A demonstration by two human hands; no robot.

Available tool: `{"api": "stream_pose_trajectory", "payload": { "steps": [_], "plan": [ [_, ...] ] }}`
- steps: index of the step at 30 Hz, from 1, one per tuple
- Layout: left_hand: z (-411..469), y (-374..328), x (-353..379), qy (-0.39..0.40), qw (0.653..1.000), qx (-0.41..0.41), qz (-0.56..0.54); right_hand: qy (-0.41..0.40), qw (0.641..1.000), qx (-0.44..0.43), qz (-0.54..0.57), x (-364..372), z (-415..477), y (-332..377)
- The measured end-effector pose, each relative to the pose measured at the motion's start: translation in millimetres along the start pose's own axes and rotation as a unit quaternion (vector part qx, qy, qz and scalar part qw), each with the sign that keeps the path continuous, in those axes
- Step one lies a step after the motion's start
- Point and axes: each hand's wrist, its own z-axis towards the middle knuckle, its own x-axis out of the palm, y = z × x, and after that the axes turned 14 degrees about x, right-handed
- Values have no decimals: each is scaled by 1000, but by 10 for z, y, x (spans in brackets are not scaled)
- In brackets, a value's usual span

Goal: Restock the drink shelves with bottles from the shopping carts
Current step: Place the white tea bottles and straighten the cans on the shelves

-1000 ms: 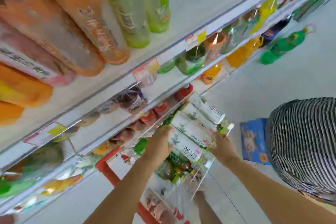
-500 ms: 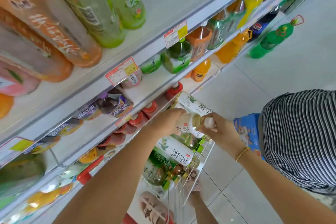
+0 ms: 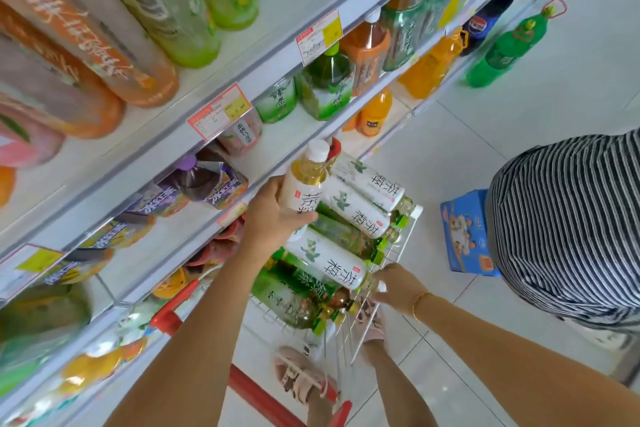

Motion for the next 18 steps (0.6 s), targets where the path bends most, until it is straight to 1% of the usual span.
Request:
{"api": "stream_pose_trajectory", "payload": {
  "steps": [2, 4, 5, 7, 9, 11, 13, 15, 16, 18],
  "plan": [
    [-70, 18, -81, -16, 1000, -8, 6, -12, 1000, 13, -8, 9, 21, 48],
    [-155, 25, -169, -25, 1000, -17, 0, -15, 1000, 20, 10, -21, 14, 64],
    [-210, 16, -217, -28, 999, -24, -3, -22, 999, 24, 37, -54, -22, 58],
    [-339, 3, -310, -35, 999, -40, -11, -45, 991, 28, 125, -155, -146, 40],
    [-490, -37, -398, -44, 997, -55, -18, -100, 971, 15, 217, -307, -308, 56],
    [-639, -108, -492, -52, 996, -68, -26, -153, 952, -11, 266, -507, -466, 169],
    [-780, -218, -608, -60, 995, -78, -31, -187, 948, -51, 252, -721, -651, 394],
    [-914, -368, -764, -74, 993, -82, -42, -222, 949, -124, 188, -885, -816, 663],
    [-979, -445, -856, -82, 992, -78, -46, -226, 950, -151, 152, -942, -912, 790],
    [-1117, -646, -1074, -92, 992, -64, -58, -230, 953, -182, 80, -1063, -1157, 999]
  ]
}}
